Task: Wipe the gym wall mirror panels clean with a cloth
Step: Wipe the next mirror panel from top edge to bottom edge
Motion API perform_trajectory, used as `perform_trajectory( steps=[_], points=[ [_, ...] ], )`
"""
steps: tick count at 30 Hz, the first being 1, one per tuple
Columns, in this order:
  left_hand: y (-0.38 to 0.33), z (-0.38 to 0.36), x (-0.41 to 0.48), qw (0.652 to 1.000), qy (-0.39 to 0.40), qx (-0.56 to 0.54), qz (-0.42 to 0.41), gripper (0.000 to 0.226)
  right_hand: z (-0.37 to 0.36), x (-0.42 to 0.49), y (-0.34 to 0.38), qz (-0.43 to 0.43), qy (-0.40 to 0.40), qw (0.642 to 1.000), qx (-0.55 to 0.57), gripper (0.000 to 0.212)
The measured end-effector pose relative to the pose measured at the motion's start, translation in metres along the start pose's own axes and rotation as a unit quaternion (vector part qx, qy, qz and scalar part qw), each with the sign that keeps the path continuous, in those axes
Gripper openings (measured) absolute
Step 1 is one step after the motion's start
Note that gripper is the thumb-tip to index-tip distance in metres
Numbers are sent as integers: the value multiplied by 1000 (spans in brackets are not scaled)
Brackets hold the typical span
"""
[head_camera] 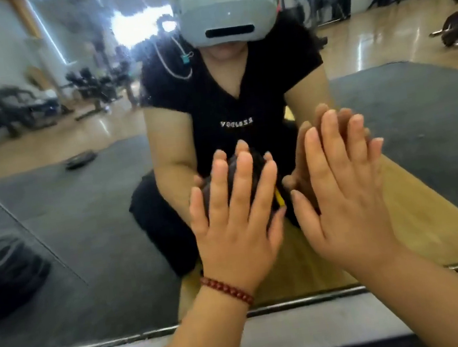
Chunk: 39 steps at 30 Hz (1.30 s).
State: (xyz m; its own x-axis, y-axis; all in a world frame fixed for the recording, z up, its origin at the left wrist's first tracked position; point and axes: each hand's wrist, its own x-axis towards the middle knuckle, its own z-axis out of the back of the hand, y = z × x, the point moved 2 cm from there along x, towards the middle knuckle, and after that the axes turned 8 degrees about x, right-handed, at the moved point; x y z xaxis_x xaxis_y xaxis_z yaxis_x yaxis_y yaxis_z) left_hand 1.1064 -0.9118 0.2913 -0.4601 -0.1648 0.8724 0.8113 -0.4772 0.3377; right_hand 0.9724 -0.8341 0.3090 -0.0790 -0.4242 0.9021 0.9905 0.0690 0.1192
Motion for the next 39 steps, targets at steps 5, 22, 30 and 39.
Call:
perform_trajectory(
  steps=[5,22,30,39],
  points=[
    [-6,-19,-66,999,39,4,15,64,-14,-30,-4,49,28,998,-28,76],
    [-44,-31,-98,713,5,-316,626,69,-30,-95,-11,101,147,982,-67,79],
    [-55,-42,-121,815,12,-266,515,70,-31,-97,-20,124,140,979,-85,78],
    [-68,-46,-151,799,72,-285,525,74,-32,-102,-22,141,141,975,-96,77]
  ],
)
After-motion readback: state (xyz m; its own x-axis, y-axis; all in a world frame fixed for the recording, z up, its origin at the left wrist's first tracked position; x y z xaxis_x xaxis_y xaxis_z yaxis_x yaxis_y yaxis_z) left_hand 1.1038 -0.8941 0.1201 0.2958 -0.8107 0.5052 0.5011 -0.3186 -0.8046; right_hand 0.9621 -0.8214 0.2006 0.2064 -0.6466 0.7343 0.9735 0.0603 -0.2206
